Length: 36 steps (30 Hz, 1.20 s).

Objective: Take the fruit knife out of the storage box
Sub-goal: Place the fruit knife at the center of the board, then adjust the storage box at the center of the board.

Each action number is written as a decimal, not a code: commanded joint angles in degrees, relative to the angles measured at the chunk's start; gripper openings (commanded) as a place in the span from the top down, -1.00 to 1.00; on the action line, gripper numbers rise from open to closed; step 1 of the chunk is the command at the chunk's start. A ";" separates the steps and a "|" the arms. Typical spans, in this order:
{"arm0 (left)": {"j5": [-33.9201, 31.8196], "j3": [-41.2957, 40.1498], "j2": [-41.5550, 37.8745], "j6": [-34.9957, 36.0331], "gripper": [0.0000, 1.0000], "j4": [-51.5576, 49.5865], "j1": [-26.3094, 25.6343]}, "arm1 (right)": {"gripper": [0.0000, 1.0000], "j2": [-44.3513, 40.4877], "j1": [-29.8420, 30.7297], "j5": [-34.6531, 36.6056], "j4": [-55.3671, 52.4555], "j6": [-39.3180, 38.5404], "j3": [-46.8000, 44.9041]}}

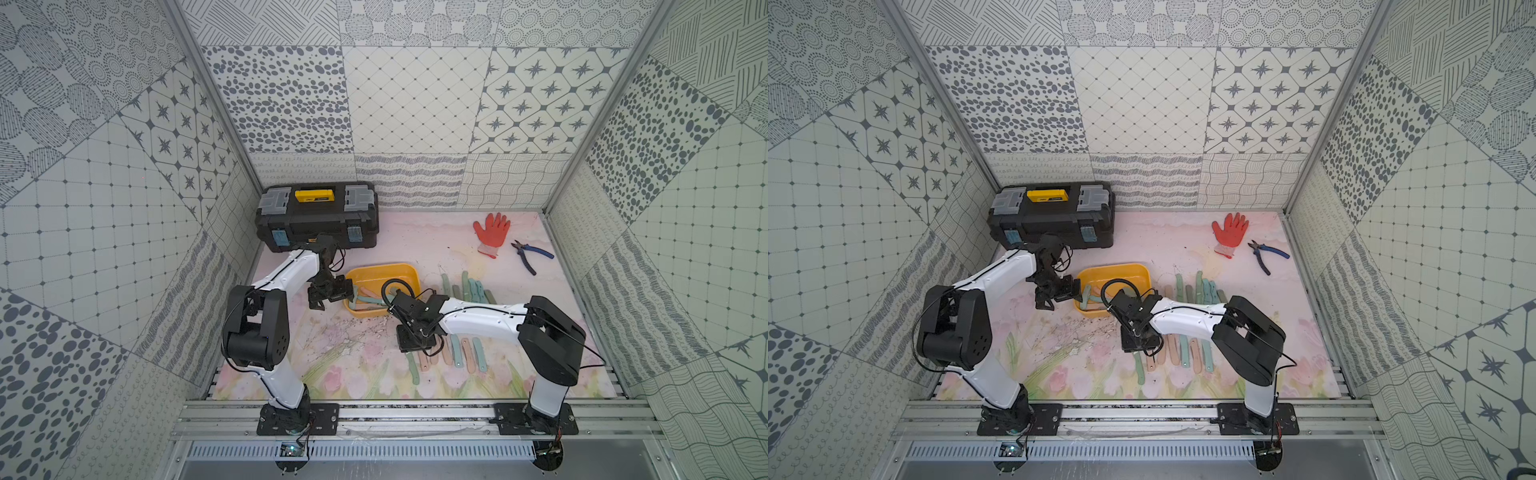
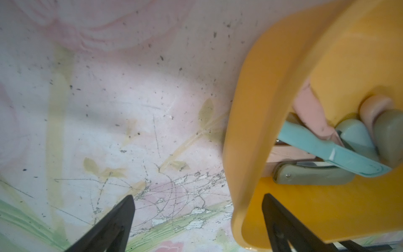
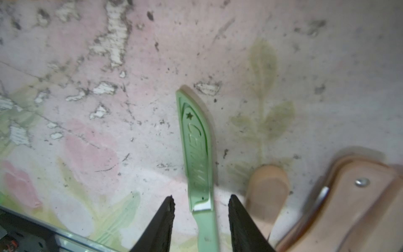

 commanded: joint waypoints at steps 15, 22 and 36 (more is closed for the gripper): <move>-4.91 5.08 5.11 -2.84 -0.82 -3.84 0.35 | 0.07 -13.42 -4.49 3.31 0.17 -19.90 7.72; -7.50 14.46 12.50 -2.33 -0.82 -7.93 0.32 | 0.08 0.97 -12.24 -2.01 -4.34 -35.12 21.85; -6.63 19.72 16.47 -2.37 -0.83 -7.62 3.59 | 0.07 26.22 -13.08 5.26 -20.81 -45.59 48.00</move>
